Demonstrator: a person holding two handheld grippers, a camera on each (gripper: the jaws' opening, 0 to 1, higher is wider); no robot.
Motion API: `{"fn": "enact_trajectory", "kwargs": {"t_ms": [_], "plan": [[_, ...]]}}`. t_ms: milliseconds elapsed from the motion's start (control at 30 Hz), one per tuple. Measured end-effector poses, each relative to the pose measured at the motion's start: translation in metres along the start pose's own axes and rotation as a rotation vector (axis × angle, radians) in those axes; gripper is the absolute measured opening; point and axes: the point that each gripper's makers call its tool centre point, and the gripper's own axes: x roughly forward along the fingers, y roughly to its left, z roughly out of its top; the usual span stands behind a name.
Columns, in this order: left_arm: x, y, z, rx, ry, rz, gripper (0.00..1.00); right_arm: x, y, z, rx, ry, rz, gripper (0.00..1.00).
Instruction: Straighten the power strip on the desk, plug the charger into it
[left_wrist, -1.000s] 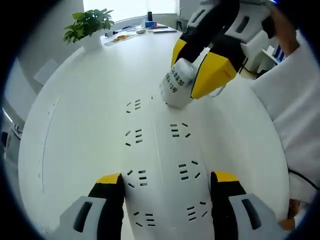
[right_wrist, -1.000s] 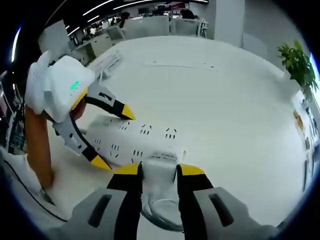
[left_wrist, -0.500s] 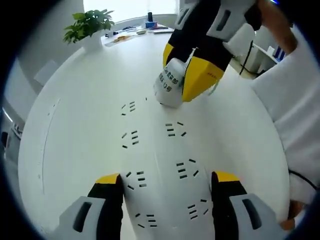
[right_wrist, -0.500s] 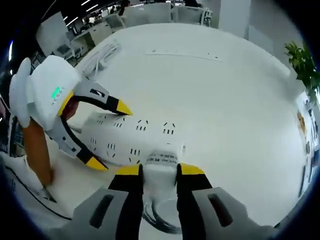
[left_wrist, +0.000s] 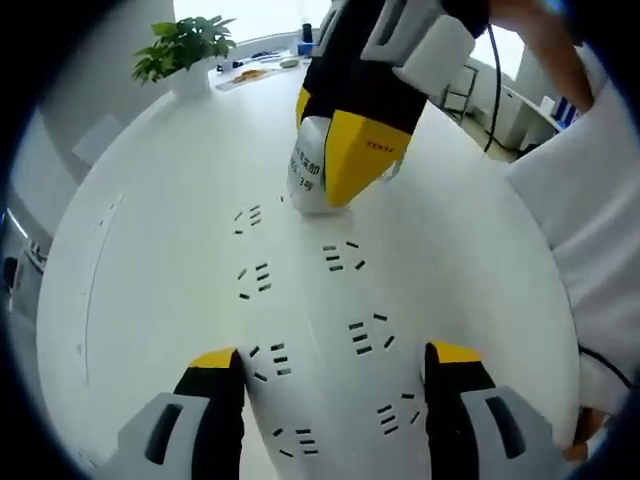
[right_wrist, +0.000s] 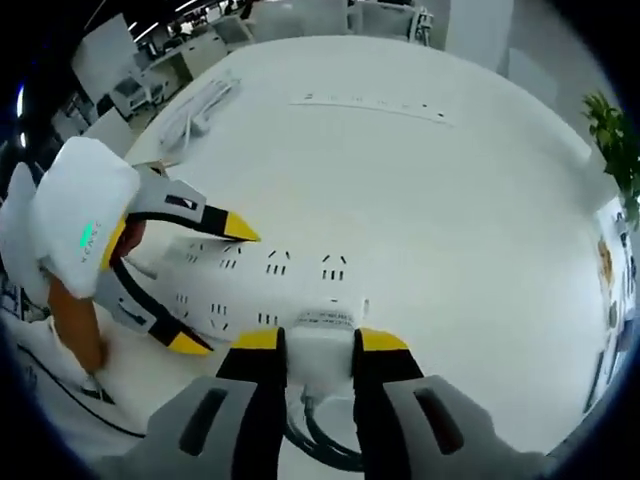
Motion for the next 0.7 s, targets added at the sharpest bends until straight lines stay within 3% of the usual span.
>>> {"fn": "enact_trajectory", "kwargs": {"t_ms": [133,167,200,400,700], "plan": [[0.0,0.001,0.0,-0.005,-0.004,0.003,0.74,0.009,0.0,0.005,-0.014,0.034,-0.002,0.22],[0.0,0.002,0.0,-0.006,-0.004,0.003,0.74,0.01,0.003,0.008,0.022,0.027,0.026,0.22],[0.001,0.002,0.0,-0.007,-0.005,0.004,0.74,0.011,-0.007,0.004,-0.006,0.037,0.013,0.22],[0.002,0.002,0.001,-0.016,-0.01,0.006,0.74,0.009,-0.005,0.003,-0.026,-0.021,-0.014,0.24],[0.002,0.001,0.002,-0.021,-0.015,0.006,0.75,0.008,-0.005,0.004,-0.024,-0.076,0.008,0.26]]}}
